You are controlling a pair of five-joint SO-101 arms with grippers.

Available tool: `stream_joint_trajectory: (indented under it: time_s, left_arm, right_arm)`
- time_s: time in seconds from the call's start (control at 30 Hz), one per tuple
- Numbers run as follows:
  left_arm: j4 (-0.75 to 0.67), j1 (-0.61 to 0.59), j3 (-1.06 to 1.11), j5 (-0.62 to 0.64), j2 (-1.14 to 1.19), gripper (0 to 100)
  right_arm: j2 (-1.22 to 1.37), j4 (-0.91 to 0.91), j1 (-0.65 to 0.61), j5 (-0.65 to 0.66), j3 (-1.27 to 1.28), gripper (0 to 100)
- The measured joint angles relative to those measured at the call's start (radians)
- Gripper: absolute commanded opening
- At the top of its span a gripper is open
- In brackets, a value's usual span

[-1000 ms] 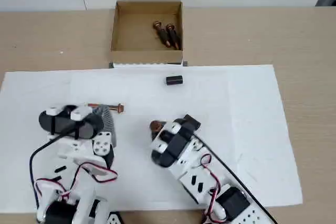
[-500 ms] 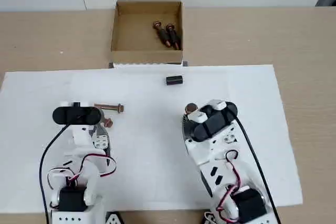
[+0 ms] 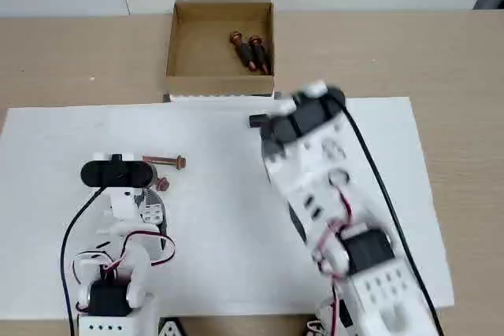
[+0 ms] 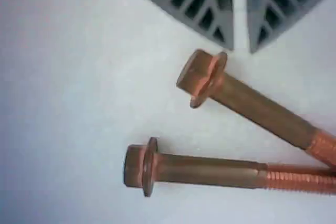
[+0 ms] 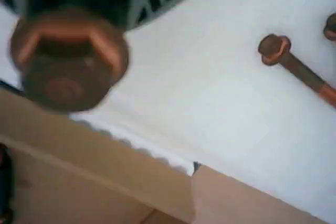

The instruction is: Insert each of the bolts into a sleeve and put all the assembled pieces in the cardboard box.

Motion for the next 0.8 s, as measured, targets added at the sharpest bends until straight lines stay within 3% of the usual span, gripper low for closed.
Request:
stream_joint_trajectory:
  time_s: [0.27,0.8]
  left_arm:
    - [0.0,0.0,0.0,0.0,0.0,1]
    - [0.0,0.0,0.0,0.002,0.0,1]
  right_arm:
    - [0.514,-0.216,0.008,0.002,-0.273,0.3]
    - [1.47,-0.56,0.041,0.195,-1.045,0.3]
